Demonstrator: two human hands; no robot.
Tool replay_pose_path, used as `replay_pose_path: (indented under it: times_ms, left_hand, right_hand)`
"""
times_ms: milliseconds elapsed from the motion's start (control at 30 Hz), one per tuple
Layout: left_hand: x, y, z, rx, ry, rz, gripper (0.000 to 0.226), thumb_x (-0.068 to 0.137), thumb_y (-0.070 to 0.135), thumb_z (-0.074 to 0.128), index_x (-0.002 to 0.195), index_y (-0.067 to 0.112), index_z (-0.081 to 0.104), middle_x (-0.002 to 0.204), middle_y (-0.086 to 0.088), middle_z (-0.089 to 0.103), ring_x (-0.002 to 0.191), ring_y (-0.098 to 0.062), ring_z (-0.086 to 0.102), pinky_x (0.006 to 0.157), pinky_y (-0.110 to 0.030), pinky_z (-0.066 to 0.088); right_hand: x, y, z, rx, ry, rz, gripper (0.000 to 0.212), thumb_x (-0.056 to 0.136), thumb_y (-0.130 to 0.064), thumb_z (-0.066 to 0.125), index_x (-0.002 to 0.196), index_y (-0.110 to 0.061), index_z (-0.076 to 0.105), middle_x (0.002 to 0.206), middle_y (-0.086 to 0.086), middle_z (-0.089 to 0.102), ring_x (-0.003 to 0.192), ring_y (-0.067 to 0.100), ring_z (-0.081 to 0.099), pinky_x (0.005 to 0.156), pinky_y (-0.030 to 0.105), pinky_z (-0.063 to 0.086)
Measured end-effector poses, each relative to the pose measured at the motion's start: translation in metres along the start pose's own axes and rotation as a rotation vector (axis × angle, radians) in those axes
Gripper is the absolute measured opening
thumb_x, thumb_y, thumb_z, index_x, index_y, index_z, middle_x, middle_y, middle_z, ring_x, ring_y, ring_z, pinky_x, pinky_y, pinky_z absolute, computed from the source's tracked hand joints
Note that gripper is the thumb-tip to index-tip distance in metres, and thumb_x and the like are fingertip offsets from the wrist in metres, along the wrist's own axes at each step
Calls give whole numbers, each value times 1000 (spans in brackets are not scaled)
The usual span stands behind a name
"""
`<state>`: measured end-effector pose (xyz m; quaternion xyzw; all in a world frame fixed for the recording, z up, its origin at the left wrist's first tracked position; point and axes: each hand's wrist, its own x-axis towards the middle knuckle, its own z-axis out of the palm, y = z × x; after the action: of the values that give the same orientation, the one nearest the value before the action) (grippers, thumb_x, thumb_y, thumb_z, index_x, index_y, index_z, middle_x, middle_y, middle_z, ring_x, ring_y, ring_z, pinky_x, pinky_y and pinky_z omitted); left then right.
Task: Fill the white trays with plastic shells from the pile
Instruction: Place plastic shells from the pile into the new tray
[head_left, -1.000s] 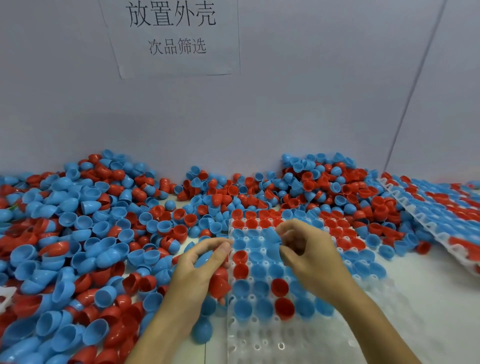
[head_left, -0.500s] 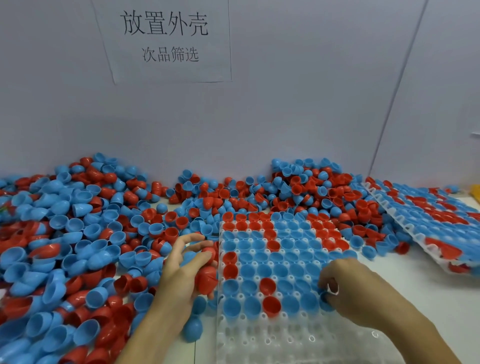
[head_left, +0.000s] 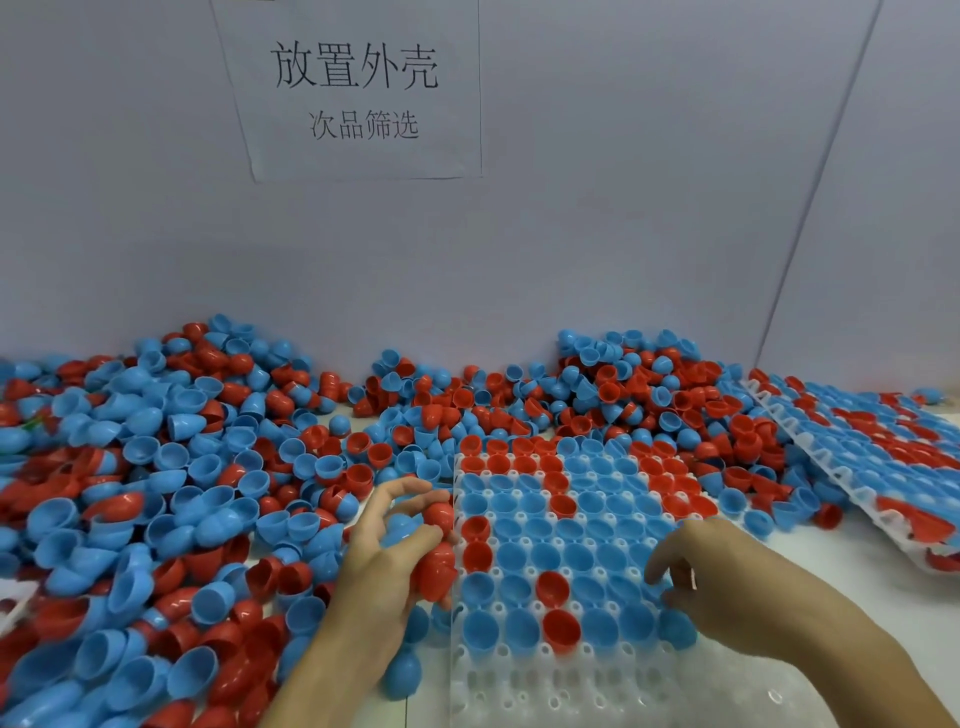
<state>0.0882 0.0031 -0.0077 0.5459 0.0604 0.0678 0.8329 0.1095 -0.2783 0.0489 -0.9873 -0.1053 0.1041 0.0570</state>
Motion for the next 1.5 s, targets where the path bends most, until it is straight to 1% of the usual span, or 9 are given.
replay_pose_path:
  times_ms: [200,400,567,767,967,1100,1233,1367,1500]
  left_hand:
    - [-2,1,1,-35,-26,22,39,90,-15,56,112,16,63,113,-13,71,76,-32,68,43,-26,51]
    - [-4,5,1,-25,-78,40,36,90,-7,63,109,23,67,113,-12,72,77,-28,72,51,-30,55]
    - [-4,6,2,-16,-156,57,40,72,5,67,105,29,69,117,-10,72,89,-29,73,71,-30,59]
    - [-5,2,5,80,-190,100,47,74,8,68,112,35,65,122,-1,71,96,-35,71,79,-36,60]
    - [-7,8,7,58,-107,67,36,74,12,75,105,30,72,116,-3,73,76,-23,73,48,-25,54]
    - [-6,9,8,9,-28,38,27,76,20,72,103,21,73,110,-12,74,88,-34,75,43,-26,53]
    - [-5,10,9,22,25,27,20,73,24,73,92,21,75,94,-19,73,71,-29,73,35,-28,47]
    - [-5,10,9,28,7,4,18,73,27,73,90,21,76,73,-19,69,56,-24,66,30,-25,41]
    - [-5,10,8,37,21,10,26,73,23,73,97,15,74,70,-15,69,52,-24,64,29,-24,40]
  right_hand:
    - [32,-53,-8,340,257,-248,21,98,-30,60,117,-30,69,98,-20,65,82,-4,61,67,12,50]
    - [58,-113,8,668,186,-434,36,96,-47,57,127,-30,64,111,-14,69,93,1,68,86,25,57]
    - [59,-112,23,896,202,-446,14,91,-24,71,104,-29,74,95,-13,75,87,8,72,81,27,59]
    - [55,-108,33,1137,199,-332,27,87,-12,75,111,-23,70,95,-5,76,89,9,73,81,26,59]
    - [48,-109,36,1315,297,-343,29,86,-1,73,107,-21,73,99,-10,75,88,11,73,73,19,56]
    - [46,-109,36,1423,400,-357,34,83,4,73,103,-23,74,100,-5,75,91,13,73,74,20,57]
    - [45,-108,37,1406,457,-388,39,80,8,74,99,-26,74,97,-4,75,94,14,71,79,21,57]
    - [42,-113,36,1355,426,-466,45,75,11,77,93,-30,73,93,0,74,94,16,70,83,27,57]
    - [39,-116,36,1323,306,-571,49,73,17,75,90,-29,74,89,3,72,90,19,69,80,33,59]
